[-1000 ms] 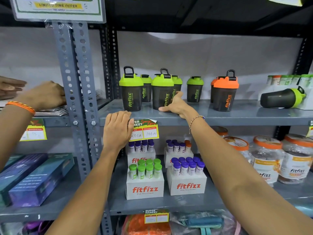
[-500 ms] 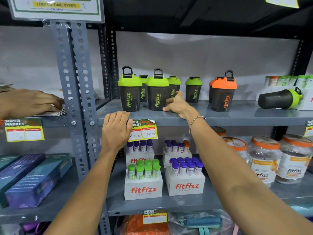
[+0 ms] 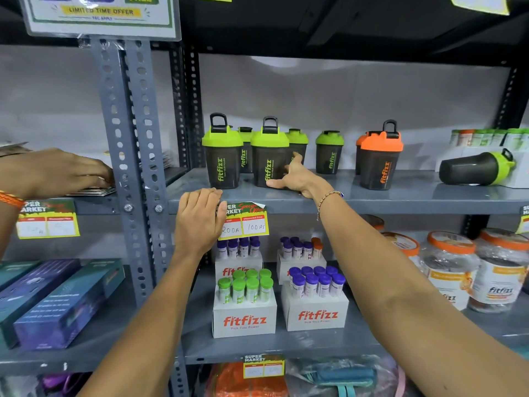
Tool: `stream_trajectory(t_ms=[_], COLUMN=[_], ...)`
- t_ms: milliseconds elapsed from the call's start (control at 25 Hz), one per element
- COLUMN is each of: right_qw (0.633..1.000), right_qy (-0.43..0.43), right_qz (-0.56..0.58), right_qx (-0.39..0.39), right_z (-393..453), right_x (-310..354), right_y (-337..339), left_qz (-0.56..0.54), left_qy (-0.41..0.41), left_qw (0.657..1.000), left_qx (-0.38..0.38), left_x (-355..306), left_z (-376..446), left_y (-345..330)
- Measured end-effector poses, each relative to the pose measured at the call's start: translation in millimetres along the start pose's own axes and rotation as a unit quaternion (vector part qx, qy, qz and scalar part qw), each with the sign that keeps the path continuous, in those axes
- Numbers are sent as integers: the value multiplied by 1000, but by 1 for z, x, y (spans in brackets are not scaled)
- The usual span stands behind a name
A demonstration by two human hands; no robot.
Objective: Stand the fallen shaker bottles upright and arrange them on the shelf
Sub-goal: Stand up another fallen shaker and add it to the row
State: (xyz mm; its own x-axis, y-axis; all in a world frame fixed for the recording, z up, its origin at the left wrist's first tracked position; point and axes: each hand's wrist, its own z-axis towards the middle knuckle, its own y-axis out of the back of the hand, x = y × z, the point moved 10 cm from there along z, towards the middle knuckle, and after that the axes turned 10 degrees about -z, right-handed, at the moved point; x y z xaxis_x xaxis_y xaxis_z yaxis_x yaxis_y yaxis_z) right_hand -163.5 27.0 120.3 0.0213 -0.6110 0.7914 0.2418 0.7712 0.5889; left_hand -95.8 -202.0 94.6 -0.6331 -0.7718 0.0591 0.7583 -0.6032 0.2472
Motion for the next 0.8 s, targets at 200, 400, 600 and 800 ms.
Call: stream_trajectory(t_ms=[200,400,600,800], right_qw=[1000,1000,998,996], right_qy=[-8,-15,-29,-30], right_qz=[17,-15,-54,-75], right_qx=[-7,-4,7,29], right_z=[1,-2,0,-7], right_x=[-6,-6,-8,-4], right_y=[3,2,0,-1], left_qz=[-3,-9,-4,-14], left_qy=[7,13,24,28], left_qw=[1000,1000,998,997], left_qx=[7,16,56,64], left_x=[0,0,3,3], left_z=[0,0,0,0], left_y=[-1,-1,-9,-7])
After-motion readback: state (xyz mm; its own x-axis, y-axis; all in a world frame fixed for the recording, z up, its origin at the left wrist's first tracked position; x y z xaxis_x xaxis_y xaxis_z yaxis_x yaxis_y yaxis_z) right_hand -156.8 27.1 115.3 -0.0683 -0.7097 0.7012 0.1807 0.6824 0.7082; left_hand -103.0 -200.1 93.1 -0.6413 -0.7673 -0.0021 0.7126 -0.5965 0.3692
